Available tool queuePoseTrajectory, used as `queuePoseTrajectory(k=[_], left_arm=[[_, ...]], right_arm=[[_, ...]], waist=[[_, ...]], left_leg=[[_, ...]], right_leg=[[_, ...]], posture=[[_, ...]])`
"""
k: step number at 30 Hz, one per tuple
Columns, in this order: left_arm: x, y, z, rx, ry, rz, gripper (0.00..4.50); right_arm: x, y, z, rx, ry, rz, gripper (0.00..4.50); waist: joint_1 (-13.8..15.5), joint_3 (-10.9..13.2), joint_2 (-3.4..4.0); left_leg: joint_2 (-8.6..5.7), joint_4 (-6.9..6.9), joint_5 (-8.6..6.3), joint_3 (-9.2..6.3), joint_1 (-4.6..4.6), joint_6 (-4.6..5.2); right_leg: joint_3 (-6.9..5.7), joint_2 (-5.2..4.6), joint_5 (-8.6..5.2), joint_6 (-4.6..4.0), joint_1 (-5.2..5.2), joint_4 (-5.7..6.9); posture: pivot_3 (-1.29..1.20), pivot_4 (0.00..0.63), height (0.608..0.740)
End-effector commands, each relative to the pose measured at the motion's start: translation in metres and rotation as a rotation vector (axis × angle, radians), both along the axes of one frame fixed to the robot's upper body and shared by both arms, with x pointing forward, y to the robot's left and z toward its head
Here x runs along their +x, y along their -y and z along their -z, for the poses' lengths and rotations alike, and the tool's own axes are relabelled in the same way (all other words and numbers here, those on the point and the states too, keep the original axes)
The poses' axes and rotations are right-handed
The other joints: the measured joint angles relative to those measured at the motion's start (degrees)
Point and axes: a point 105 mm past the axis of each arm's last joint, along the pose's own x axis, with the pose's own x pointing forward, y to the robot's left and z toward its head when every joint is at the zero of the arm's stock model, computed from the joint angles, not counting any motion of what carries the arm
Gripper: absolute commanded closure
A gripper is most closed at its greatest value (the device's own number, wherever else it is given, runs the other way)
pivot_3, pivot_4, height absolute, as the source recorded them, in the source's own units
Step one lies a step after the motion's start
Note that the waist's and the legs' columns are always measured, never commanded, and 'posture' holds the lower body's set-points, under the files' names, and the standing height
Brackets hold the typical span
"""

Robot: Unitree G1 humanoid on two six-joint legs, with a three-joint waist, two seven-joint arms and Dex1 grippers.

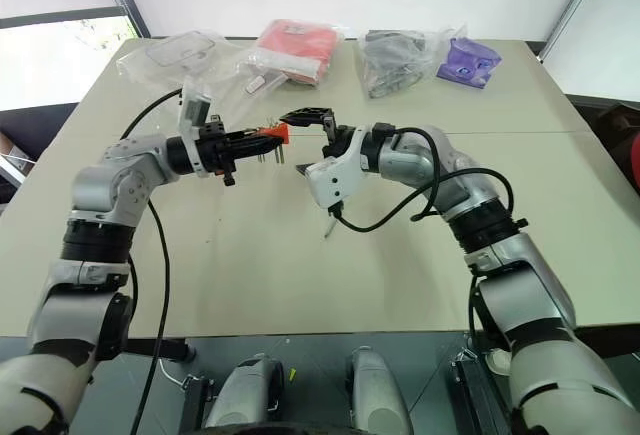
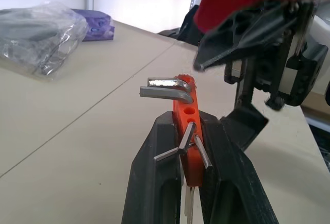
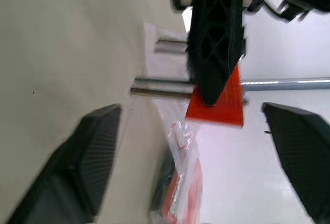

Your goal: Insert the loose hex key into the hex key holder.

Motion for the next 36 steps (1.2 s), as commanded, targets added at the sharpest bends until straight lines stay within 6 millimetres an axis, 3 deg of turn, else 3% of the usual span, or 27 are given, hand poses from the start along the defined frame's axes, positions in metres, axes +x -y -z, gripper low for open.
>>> queuePoseTrajectory(k=[1,3,5,10,12,14,15,19,24,29,32,36], left_arm=[[-0.01,-0.01,-0.006,0.05,0.055,0.017,4.5],[-0.015,-0.017,-0.001,0.086,0.055,0.018,4.5],[-0.021,-0.023,0.0,0.106,0.06,0.024,4.5],[-0.027,-0.024,0.0,0.125,0.066,0.029,4.5],[-0.026,-0.022,0.0,0.117,0.078,0.017,4.5],[-0.026,-0.019,0.0,0.097,0.082,0.011,4.5],[-0.026,-0.018,0.0,0.091,0.081,0.011,4.5],[-0.028,-0.01,0.009,0.078,0.074,0.015,4.5],[-0.029,-0.001,0.014,0.047,0.068,0.016,4.5],[-0.029,0.004,0.015,0.031,0.067,0.014,4.5],[-0.03,0.006,0.021,0.022,0.063,0.005,4.5],[-0.03,0.006,0.022,0.003,0.067,-0.018,4.5]], right_arm=[[0.008,0.037,-0.002,0.068,-0.163,0.213,0.04],[0.003,0.049,-0.004,0.225,-0.374,0.326,0.04],[-0.011,0.045,-0.017,0.41,-0.6,0.373,0.04],[-0.044,0.027,-0.033,0.503,-0.837,0.407,0.04],[-0.044,0.02,-0.033,0.741,-1.108,0.538,0.04],[-0.043,0.019,-0.018,0.894,-1.304,0.65,0.04],[-0.041,0.021,-0.013,0.928,-1.323,0.677,0.04],[-0.028,0.039,0.034,1.181,-1.412,0.883,0.04],[-0.028,0.03,0.063,1.327,-1.446,1.03,0.04],[-0.029,0.024,0.069,1.369,-1.458,1.07,0.04],[-0.037,-0.008,0.073,1.304,-1.52,1.033,0.04],[-0.051,-0.021,0.09,1.199,-1.533,1.051,0.04]], waist=[[0.25,0.0,-0.01],[0.28,0.0,0.0],[0.16,0.02,0.03],[0.22,0.04,0.07],[0.21,0.02,0.04],[0.17,-0.04,0.04],[0.29,-0.04,0.03],[1.07,-0.06,0.01],[1.02,-0.04,0.03],[0.08,-0.04,0.03],[-0.07,-0.03,0.04],[-0.25,-0.04,0.03]], left_leg=[[0.0,0.0,0.0,0.0,0.0,0.0],[0.0,0.0,0.0,0.0,-0.01,0.0],[0.01,0.0,0.0,0.0,-0.01,0.0],[0.03,0.03,0.0,-0.06,0.1,0.0],[0.03,0.04,0.0,-0.08,0.15,0.0],[0.03,0.06,0.0,-0.09,0.18,0.0],[0.02,0.06,0.0,-0.1,0.18,0.0],[-0.04,0.06,0.0,-0.16,0.0,0.0],[-0.05,0.06,0.0,-0.13,-0.02,0.0],[-0.04,0.05,0.0,-0.24,0.03,0.0],[-0.04,0.05,0.0,-0.23,0.02,0.0],[-0.02,-0.02,0.0,-0.25,0.02,0.0]], right_leg=[[0.0,0.0,0.0,0.0,0.0,0.0],[0.0,-0.01,0.0,0.0,0.02,-0.02],[0.0,-0.02,0.0,0.0,0.02,-0.01],[-0.04,0.01,-0.06,-0.12,0.0,0.25],[-0.04,0.01,-0.19,-0.34,0.01,0.35],[-0.04,0.02,-0.2,-0.36,0.02,0.43],[-0.04,0.02,-0.19,-0.34,0.02,0.45],[-0.15,-0.08,-0.14,-0.22,-0.01,0.34],[-0.13,-0.07,-0.12,-0.2,-0.07,0.35],[-0.14,0.0,-0.13,-0.21,-0.06,0.43],[-0.14,-0.01,-0.13,-0.21,-0.06,0.4],[-0.14,0.01,-0.14,-0.21,-0.06,0.38]], posture=[[0.0,0.15,0.739],[0.0,0.15,0.739],[0.0,0.15,0.739],[0.0,0.15,0.739],[0.0,0.15,0.739],[0.0,0.15,0.739],[0.0,0.15,0.739],[0.0,0.15,0.739],[0.0,0.15,0.739],[0.0,0.15,0.739],[0.0,0.15,0.739],[0.0,0.15,0.739]])
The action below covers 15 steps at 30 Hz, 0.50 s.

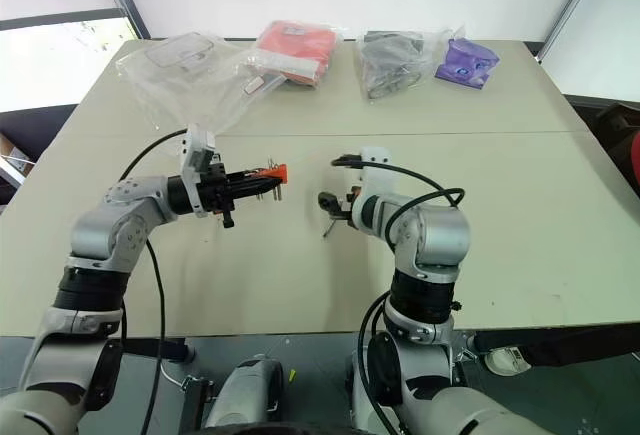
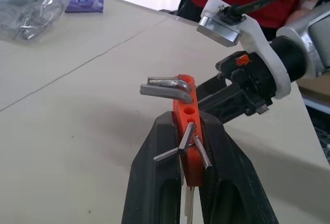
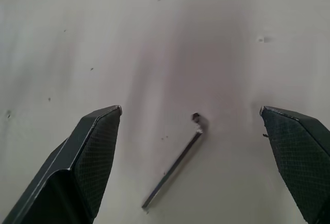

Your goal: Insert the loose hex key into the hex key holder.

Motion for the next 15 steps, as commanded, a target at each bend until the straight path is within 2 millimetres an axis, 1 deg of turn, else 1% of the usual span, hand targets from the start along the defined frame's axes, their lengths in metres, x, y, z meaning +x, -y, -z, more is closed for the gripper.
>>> queuePoseTrajectory(k=[1,5,11,12,13,15], left_arm=[[-0.003,0.001,-0.016,-0.015,0.081,-0.002,4.5],[-0.003,0.001,-0.014,-0.017,0.08,-0.017,4.5],[-0.001,-0.002,-0.014,-0.013,0.087,-0.04,4.5],[0.0,-0.001,-0.014,-0.016,0.088,-0.043,4.5],[0.0,-0.001,-0.015,-0.021,0.09,-0.046,4.5],[0.001,0.0,-0.016,-0.028,0.091,-0.048,4.5]], right_arm=[[-0.018,-0.029,0.008,0.032,-0.017,-0.099,0.04],[-0.026,-0.039,0.012,0.025,-0.028,-0.16,0.04],[-0.028,-0.039,0.018,0.0,-0.063,-0.179,0.04],[-0.028,-0.038,0.021,-0.008,-0.073,-0.181,0.54],[-0.029,-0.038,0.023,-0.023,-0.084,-0.188,0.76],[-0.03,-0.038,0.026,-0.047,-0.099,-0.214,1.82]], waist=[[0.02,0.0,0.0],[0.0,-0.02,-0.03],[-0.09,-0.02,-0.03],[-0.05,-0.02,-0.03],[-0.03,-0.02,-0.03],[-0.03,-0.02,-0.03]], left_leg=[[0.0,-0.02,0.0,-0.02,0.0,0.0],[0.0,0.0,0.0,-0.02,0.01,0.0],[0.02,-0.01,0.0,-0.02,0.04,0.0],[0.02,-0.01,0.0,-0.03,0.04,0.0],[0.02,-0.01,0.0,-0.03,0.03,0.0],[0.01,-0.01,0.0,-0.02,0.03,0.0]], right_leg=[[-0.01,0.0,0.0,0.0,0.0,-0.01],[-0.01,-0.02,-0.01,0.0,0.02,-0.02],[-0.01,0.01,-0.03,-0.05,0.03,-0.02],[-0.01,0.01,-0.04,-0.06,0.03,-0.02],[-0.01,0.0,-0.06,-0.09,0.03,-0.03],[-0.01,-0.01,-0.1,-0.17,0.04,-0.05]], posture=[[0.0,0.15,0.739],[0.0,0.15,0.739],[0.0,0.15,0.739],[0.0,0.15,0.739],[0.0,0.15,0.739],[0.0,0.15,0.739]])
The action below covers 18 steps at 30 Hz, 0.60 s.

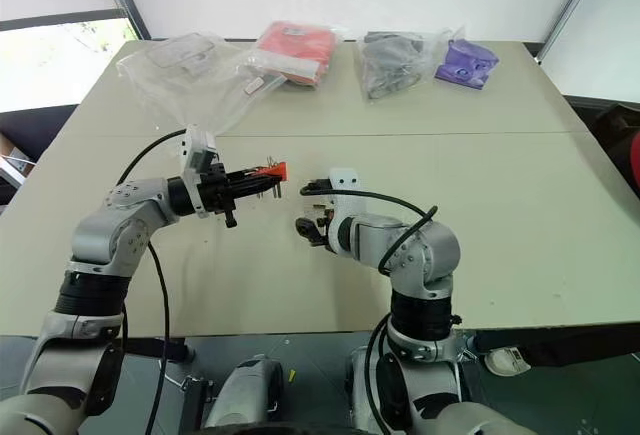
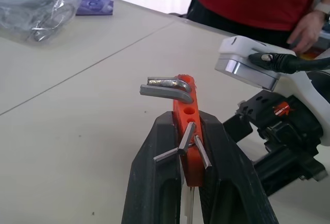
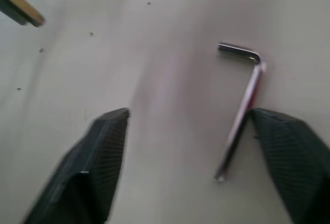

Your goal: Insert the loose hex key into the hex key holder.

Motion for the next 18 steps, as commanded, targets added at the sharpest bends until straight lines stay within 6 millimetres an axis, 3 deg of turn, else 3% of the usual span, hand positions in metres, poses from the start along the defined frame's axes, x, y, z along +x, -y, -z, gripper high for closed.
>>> queuePoseTrajectory(k=[1,4,15,18], left_arm=[[0.0,0.001,-0.014,-0.026,0.061,-0.003,4.5],[0.0,0.002,-0.015,-0.034,0.063,-0.003,4.5],[-0.001,0.002,-0.011,-0.036,0.056,-0.019,4.5],[-0.001,0.002,-0.009,-0.034,0.055,-0.022,4.5]], right_arm=[[-0.008,-0.011,0.009,-0.029,-0.054,-0.09,2.33],[-0.004,-0.007,0.013,-0.067,-0.075,-0.09,3.88],[0.007,0.007,0.012,-0.153,-0.087,-0.076,3.88],[0.009,0.011,0.013,-0.199,-0.078,-0.078,3.07]], waist=[[-0.05,0.0,0.0],[-0.25,0.0,0.0],[-1.19,0.0,0.0],[-1.15,0.0,-0.01]], left_leg=[[0.0,0.0,0.0,0.0,0.0,0.0],[0.01,-0.01,0.0,0.0,0.01,0.01],[0.01,-0.02,0.0,-0.02,0.0,0.01],[0.01,-0.02,0.0,-0.03,0.0,0.01]], right_leg=[[0.0,0.0,0.0,0.0,0.0,0.0],[0.0,0.03,-0.01,0.0,0.0,-0.01],[0.0,0.03,-0.01,0.04,0.01,-0.03],[0.0,0.03,-0.01,0.03,0.02,-0.04]], posture=[[0.0,0.15,0.739],[0.0,0.15,0.739],[0.0,0.15,0.739],[0.0,0.15,0.739]])
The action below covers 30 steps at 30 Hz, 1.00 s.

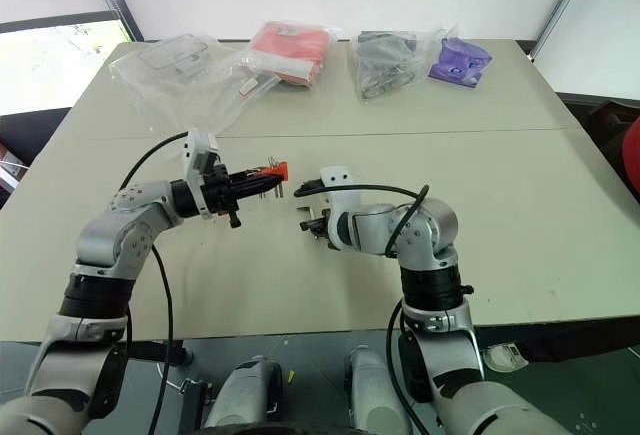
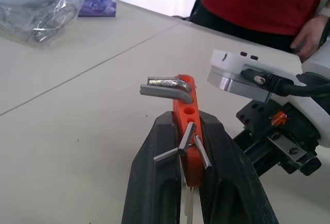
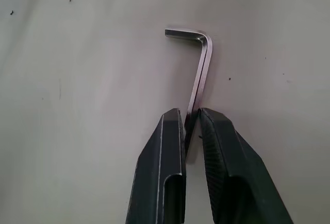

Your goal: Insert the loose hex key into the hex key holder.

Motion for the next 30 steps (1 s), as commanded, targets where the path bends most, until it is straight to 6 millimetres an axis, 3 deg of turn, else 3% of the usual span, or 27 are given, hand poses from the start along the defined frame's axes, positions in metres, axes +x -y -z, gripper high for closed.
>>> queuePoseTrajectory(k=[1,4,11,15,18,23,27,30], left_arm=[[-0.002,0.0,-0.013,-0.014,0.067,0.001,4.5],[-0.002,0.0,-0.013,-0.012,0.067,0.0,4.5],[-0.002,0.001,-0.01,-0.009,0.07,-0.003,4.5],[-0.003,0.002,-0.009,-0.011,0.069,-0.008,4.5],[-0.003,0.001,-0.009,-0.013,0.07,-0.014,4.5],[-0.002,0.0,-0.009,-0.016,0.071,-0.025,4.5],[-0.002,-0.001,-0.008,-0.008,0.063,-0.021,4.5],[-0.002,-0.003,-0.008,0.007,0.056,-0.009,4.5]], right_arm=[[0.001,0.009,0.011,-0.076,-0.032,0.013,2.62],[0.005,0.008,0.008,-0.094,-0.021,0.007,1.2],[0.024,0.011,0.011,-0.167,0.044,0.04,1.2],[0.024,0.006,0.017,-0.174,0.048,0.014,1.2],[0.02,0.004,0.023,-0.179,0.034,-0.006,2.06],[0.015,0.004,0.03,-0.204,0.035,-0.024,4.44],[0.016,0.004,0.029,-0.202,0.053,-0.019,4.44],[0.03,0.011,0.012,-0.186,0.168,0.006,4.44]], waist=[[0.05,0.0,0.0],[0.11,-0.01,0.0],[0.11,-0.01,0.0],[0.1,-0.03,-0.03],[0.08,-0.05,-0.06],[-0.07,-0.07,-0.06],[-0.07,-0.08,-0.06],[-0.13,-0.08,-0.06]], left_leg=[[0.0,0.0,0.0,-0.01,0.01,0.0],[0.0,0.01,0.0,-0.01,0.01,0.0],[0.0,0.0,0.0,-0.01,-0.03,0.0],[0.0,0.0,0.0,-0.01,-0.02,0.0],[0.0,0.0,0.0,0.0,-0.02,0.0],[0.0,-0.04,0.0,0.0,-0.02,0.0],[0.01,-0.11,0.0,0.0,-0.01,0.0],[0.01,-0.11,0.0,0.01,-0.01,0.0]], right_leg=[[0.0,0.0,0.0,0.0,0.02,-0.01],[-0.01,-0.01,-0.01,-0.01,0.07,-0.12],[-0.01,-0.02,-0.01,-0.05,0.16,-0.42],[-0.01,-0.02,-0.01,-0.05,0.21,-0.5],[-0.01,-0.02,-0.01,-0.05,0.22,-0.51],[-0.01,-0.02,-0.01,-0.05,0.21,-0.53],[-0.01,-0.01,-0.01,-0.04,0.2,-0.57],[-0.01,-0.01,-0.01,-0.05,0.2,-0.61]], posture=[[0.0,0.15,0.739],[0.0,0.15,0.739],[0.0,0.15,0.739],[0.0,0.15,0.739],[0.0,0.15,0.739],[0.0,0.15,0.739],[0.0,0.15,0.739],[0.0,0.15,0.739]])
